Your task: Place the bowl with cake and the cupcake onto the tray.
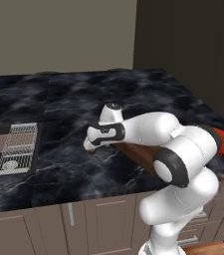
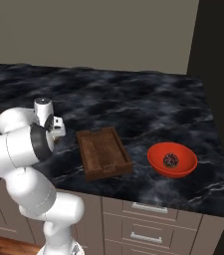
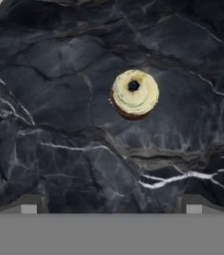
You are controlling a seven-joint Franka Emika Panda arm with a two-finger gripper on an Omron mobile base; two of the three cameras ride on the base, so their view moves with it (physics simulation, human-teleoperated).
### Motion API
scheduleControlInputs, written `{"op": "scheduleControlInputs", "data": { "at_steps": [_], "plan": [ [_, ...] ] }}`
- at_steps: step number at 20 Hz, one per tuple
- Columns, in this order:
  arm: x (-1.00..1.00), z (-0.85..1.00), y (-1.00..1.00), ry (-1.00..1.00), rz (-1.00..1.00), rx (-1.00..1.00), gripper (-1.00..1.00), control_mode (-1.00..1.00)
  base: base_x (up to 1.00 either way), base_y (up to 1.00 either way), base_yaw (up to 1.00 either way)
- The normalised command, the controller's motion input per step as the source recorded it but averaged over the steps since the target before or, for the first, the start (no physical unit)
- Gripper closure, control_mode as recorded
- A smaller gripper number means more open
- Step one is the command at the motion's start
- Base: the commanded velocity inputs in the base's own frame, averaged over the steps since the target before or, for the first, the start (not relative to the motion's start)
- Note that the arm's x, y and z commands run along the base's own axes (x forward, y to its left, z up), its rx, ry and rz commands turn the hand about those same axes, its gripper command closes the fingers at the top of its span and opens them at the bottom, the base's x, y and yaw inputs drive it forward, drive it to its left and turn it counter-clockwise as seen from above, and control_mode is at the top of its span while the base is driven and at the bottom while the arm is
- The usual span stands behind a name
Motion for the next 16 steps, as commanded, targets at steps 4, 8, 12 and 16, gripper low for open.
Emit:
{"op": "scheduleControlInputs", "data": {
  "at_steps": [4, 8, 12, 16],
  "plan": [
    [0.33, -0.19, 0.07, 0.0, 0.0, -0.01, -1.0, -1.0, 0.0, 0.0, 0.0],
    [0.33, -0.22, 0.06, 0.0, 0.0, -0.02, -1.0, -1.0, 0.0, 0.0, 0.0],
    [0.3, -0.21, 0.09, 0.0, 0.0, -0.02, -1.0, -1.0, 0.0, 0.0, 0.0],
    [0.29, -0.19, 0.09, 0.0, 0.0, -0.01, -1.0, -1.0, 0.0, 0.0, 0.0]
  ]
}}
